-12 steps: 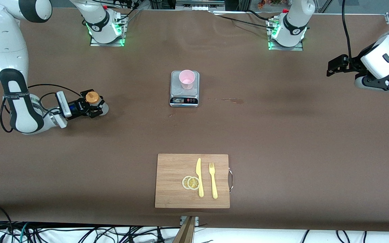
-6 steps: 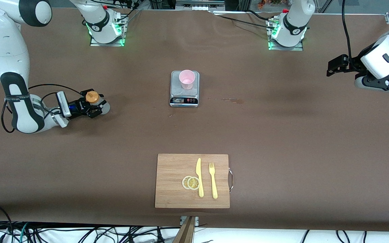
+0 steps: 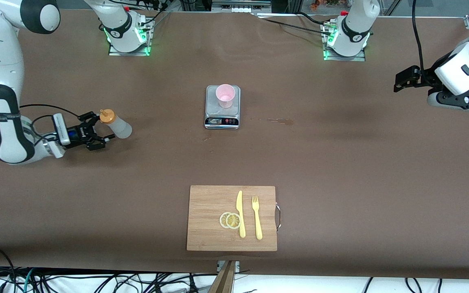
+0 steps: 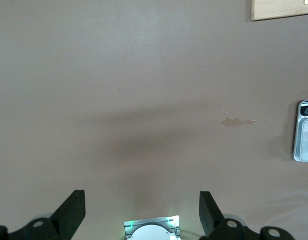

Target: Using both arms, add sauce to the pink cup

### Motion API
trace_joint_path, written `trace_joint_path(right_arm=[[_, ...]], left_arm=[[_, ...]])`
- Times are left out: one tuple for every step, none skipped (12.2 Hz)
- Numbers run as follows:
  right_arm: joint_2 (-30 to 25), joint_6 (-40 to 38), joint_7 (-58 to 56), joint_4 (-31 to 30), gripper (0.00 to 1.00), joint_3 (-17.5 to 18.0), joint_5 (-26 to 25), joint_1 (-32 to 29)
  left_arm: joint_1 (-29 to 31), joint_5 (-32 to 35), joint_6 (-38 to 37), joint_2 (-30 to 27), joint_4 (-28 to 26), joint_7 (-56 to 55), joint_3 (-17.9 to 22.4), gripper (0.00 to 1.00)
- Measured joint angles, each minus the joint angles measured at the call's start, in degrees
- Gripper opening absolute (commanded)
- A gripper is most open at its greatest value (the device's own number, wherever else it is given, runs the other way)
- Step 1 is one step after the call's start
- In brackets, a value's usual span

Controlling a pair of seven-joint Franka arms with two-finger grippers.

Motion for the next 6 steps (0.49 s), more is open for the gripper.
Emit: trace_joint_path(right_arm=[[-1.5,0.0,1.3,1.1,1.00,-0.6,-2.5,-0.1],[-3.7,0.4,3.7,1.9,1.00,-1.0,-5.1,-0.1],[-6.8,1.7,7.4,2.4,1.00,-1.1,-8.2,-0.1],[-10.7,3.4,11.9,2.6,1.00,-1.1,-11.4,0.0],[-15.4,4.7,17.1,2.5,1.00,-1.0,-14.5,0.5],[-19.8,5.7,22.5,2.3,1.00,-0.9,-17.7,1.5]], left_arm=[[0.0,0.0,0.0,0.0,0.0,0.0,0.0,1.00],[0.0,0.0,0.0,0.0,0.0,0.0,0.0,1.00],[0.0,0.0,0.0,0.0,0.0,0.0,0.0,1.00],[0.0,0.0,0.0,0.0,0.0,0.0,0.0,1.00],[0.0,0.0,0.0,0.0,0.1,0.0,0.0,1.00],[0.0,0.0,0.0,0.0,0.1,0.0,0.0,1.00]])
